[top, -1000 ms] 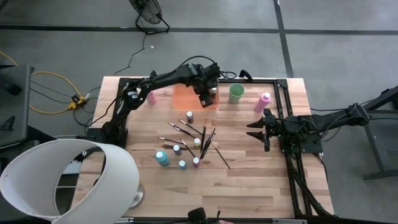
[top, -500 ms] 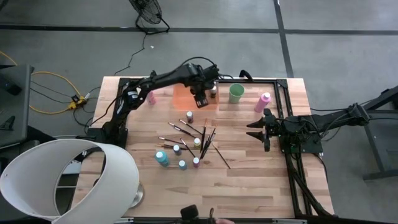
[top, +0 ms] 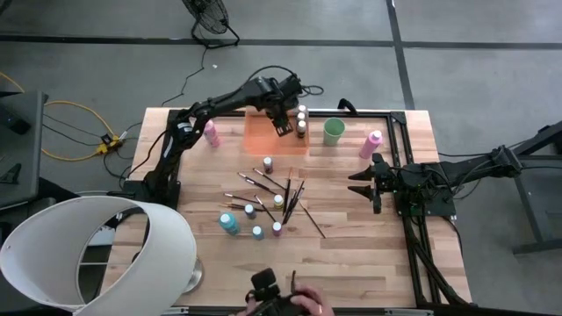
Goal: Pick & Place Paint Supplies
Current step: Put the small brown paint bottle into the orange bin
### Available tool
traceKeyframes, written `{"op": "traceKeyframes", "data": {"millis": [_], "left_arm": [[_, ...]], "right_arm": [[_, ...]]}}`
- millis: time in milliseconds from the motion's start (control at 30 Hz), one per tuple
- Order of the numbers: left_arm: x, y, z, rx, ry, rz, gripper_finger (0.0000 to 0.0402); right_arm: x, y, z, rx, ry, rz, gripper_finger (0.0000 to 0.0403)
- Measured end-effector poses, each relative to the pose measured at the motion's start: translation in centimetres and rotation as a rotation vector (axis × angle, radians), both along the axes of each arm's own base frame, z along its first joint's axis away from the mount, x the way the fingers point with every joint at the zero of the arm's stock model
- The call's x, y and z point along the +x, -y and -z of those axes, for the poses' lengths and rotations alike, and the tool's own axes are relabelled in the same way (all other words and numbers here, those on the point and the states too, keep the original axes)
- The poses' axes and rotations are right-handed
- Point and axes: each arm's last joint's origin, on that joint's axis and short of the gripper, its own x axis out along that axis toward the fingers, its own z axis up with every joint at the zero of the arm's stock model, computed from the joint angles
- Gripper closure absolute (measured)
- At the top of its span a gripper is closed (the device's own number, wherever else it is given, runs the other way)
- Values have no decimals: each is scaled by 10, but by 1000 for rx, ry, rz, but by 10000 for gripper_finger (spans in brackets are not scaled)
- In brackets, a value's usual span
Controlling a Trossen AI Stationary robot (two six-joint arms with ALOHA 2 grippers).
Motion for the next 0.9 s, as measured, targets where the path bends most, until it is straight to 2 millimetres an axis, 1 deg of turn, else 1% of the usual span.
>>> {"op": "traceKeyframes", "data": {"millis": [133,433,633,900], "left_arm": [[-5,-8,0,-10,13,-57,279],[-18,-7,5,-121,-43,-183,279],[-14,-13,24,-183,-59,-225,279],[-9,-14,27,-185,-23,-215,279]], "right_arm": [[0,0,0,0,0,0,247],[0,0,0,0,0,0,247],[0,0,0,0,0,0,247],[0,0,0,0,-1,0,247]]}}
